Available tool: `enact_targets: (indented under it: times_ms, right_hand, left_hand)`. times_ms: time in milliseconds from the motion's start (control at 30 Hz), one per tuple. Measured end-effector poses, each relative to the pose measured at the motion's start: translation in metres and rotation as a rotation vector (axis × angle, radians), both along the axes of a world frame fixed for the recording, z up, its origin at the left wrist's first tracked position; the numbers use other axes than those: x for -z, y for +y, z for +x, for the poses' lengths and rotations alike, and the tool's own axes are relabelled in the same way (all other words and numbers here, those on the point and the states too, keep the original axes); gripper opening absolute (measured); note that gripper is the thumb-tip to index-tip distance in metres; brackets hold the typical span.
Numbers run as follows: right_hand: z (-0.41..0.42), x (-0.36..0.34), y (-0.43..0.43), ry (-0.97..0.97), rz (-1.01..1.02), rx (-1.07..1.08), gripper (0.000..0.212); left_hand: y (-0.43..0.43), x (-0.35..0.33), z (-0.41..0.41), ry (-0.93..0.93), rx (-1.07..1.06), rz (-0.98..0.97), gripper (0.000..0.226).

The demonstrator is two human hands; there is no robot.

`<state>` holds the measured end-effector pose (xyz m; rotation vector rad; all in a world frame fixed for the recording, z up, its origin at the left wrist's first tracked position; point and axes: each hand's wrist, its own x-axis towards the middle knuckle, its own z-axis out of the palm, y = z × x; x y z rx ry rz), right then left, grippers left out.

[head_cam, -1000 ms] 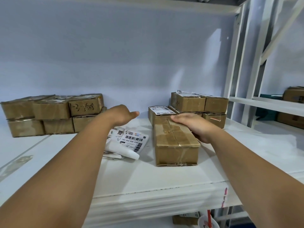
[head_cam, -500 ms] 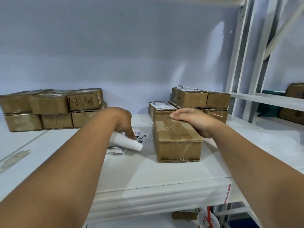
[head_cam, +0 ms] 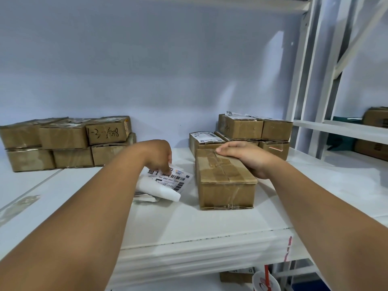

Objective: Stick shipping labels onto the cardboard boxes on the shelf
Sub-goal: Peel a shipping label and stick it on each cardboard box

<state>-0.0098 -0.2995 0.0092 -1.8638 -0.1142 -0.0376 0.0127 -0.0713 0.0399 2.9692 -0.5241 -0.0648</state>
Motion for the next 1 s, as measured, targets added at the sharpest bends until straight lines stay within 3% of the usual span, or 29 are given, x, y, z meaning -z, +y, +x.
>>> enact_targets:
  times_ms: [133,233,400,500,600,733,1000]
  right_hand:
    - [0.0,0.0,0.0,-0.006,-0.018,0.009,0.006]
    - [0.001,0.001,-0.001,-0.011,-0.023,0.008,0.007]
    - [-0.002,-0.001,0.001,-0.14,-0.07,0.065,0.009]
    - [0.001,-0.001,0.003,-0.384,-0.157,0.264,0.013]
    - [0.003,-0.01,0.003,-0.605,-0.256,0.487,0.014]
    - [0.021,-0.04,-0.005,-0.78,-0.547,0.595,0.019]
    - [0.099,-0.095,-0.011,-0.32,-1.039,0.443,0.013]
  left_hand:
    - [0.001,-0.001,0.003,-0.097,-0.001,-0.104,0.011]
    - [0.003,-0.007,0.009,-0.224,-0.062,-0.425,0.011]
    - [0.0,-0.02,0.009,-0.623,-0.223,-1.01,0.025]
    - [-0.005,-0.022,0.004,-0.494,-0.186,-1.504,0.025]
    - [-0.018,-0.018,0.0,-0.222,-0.096,-1.808,0.023]
    - [-0.03,-0.007,0.001,-0.043,-0.072,-1.844,0.02]
    - [-0.04,0.008,0.011,-0.083,-0.082,-1.665,0.019]
